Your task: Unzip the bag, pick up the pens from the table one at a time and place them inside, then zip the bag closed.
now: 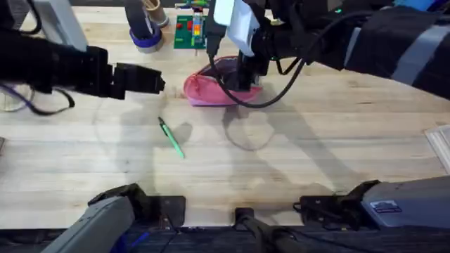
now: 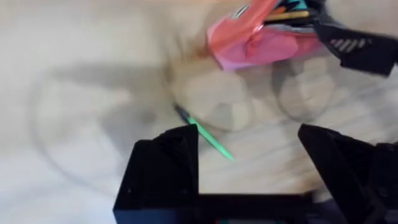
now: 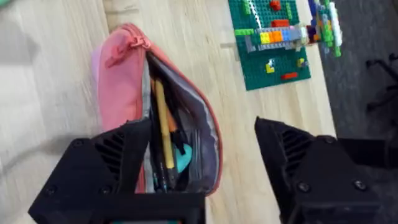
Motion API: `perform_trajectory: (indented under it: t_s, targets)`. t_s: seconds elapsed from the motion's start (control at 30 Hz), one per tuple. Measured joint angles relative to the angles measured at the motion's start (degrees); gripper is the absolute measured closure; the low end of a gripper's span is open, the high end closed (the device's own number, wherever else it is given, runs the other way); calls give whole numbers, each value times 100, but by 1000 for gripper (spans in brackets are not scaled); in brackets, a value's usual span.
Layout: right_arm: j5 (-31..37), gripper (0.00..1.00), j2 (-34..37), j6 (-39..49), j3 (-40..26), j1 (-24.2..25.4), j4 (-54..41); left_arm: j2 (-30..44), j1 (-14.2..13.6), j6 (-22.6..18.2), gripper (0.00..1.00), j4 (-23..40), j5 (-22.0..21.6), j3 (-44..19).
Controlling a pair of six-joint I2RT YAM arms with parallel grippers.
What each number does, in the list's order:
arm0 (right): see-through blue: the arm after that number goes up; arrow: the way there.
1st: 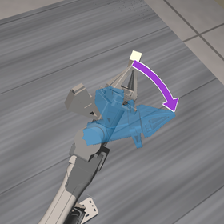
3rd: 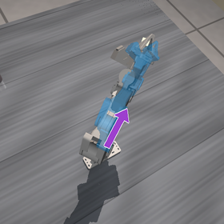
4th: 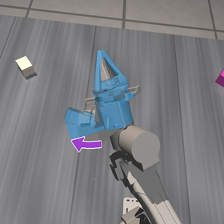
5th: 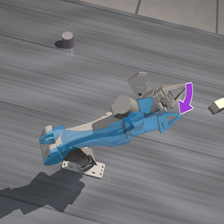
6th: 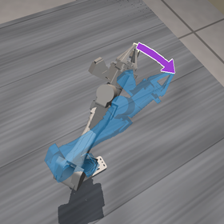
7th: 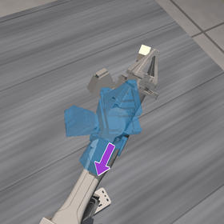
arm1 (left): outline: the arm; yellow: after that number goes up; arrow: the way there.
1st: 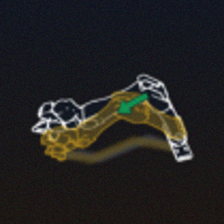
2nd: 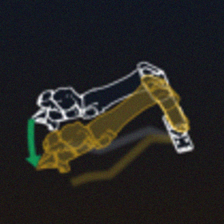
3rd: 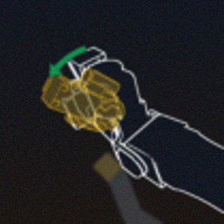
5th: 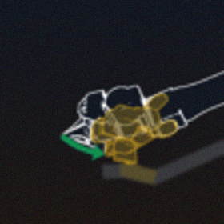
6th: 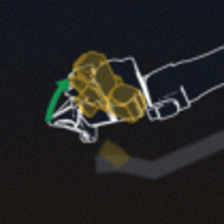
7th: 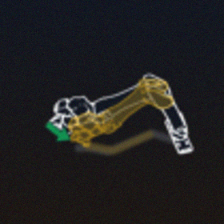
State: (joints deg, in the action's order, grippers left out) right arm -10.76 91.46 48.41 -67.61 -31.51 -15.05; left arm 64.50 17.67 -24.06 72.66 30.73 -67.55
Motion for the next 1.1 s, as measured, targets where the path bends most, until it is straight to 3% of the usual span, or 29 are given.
perform_trajectory:
  t_s: [0.1,0.2,0.4,0.53,0.73,0.9,1.1]
  targets:
    - [0,5,-11,-243,0,1,-2,-85,0,1294,6,334,-244,-1]
    - [0,5,-110,-576,0,4,-27,-69,0,2327,6,541,-366,-2]
    - [-2,5,-578,-1216,0,4,-197,25,0,3678,6,646,-410,-2]
    - [-2,5,-762,-1376,0,4,-393,179,0,4128,6,656,-442,-2]
    - [0,5,-837,-1459,0,20,-494,393,-65,4351,6,624,-669,25]
    - [-2,5,-940,-1483,0,104,-499,407,-387,4489,7,286,-937,389]
    - [0,5,-1035,-1502,0,288,-495,408,-870,5049,6,-462,-1246,1176]
